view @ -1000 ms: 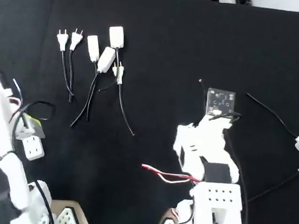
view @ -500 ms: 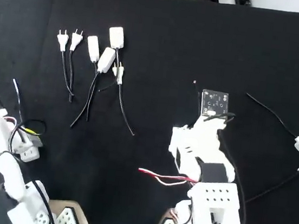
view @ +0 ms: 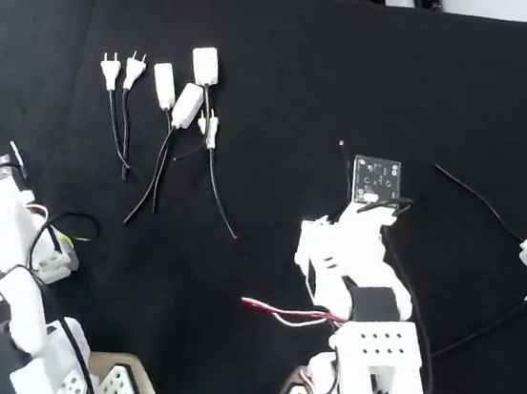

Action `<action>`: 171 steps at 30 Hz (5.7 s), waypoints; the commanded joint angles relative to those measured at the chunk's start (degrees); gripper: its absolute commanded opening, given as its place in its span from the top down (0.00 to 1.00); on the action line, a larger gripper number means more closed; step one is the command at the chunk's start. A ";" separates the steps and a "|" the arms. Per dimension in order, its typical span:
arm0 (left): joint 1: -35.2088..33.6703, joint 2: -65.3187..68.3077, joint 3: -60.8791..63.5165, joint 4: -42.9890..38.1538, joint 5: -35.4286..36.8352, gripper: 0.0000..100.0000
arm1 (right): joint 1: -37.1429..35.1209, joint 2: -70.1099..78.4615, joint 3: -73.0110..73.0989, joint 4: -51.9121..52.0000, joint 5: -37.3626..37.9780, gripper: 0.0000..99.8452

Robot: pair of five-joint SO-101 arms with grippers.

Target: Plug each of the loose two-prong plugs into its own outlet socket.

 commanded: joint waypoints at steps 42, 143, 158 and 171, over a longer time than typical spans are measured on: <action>63.43 0.44 -14.37 4.75 14.33 0.97 | 2.81 -0.92 -0.75 -1.41 -0.62 0.99; 22.55 -36.31 -1.10 9.76 15.38 0.69 | -9.58 -1.01 14.11 -30.77 6.86 0.99; 21.14 -36.84 5.32 9.23 11.08 0.69 | -17.67 -0.48 9.54 -29.71 31.82 0.99; 19.03 -36.84 9.27 2.37 10.90 0.69 | -6.68 12.09 -4.44 -21.36 28.48 0.99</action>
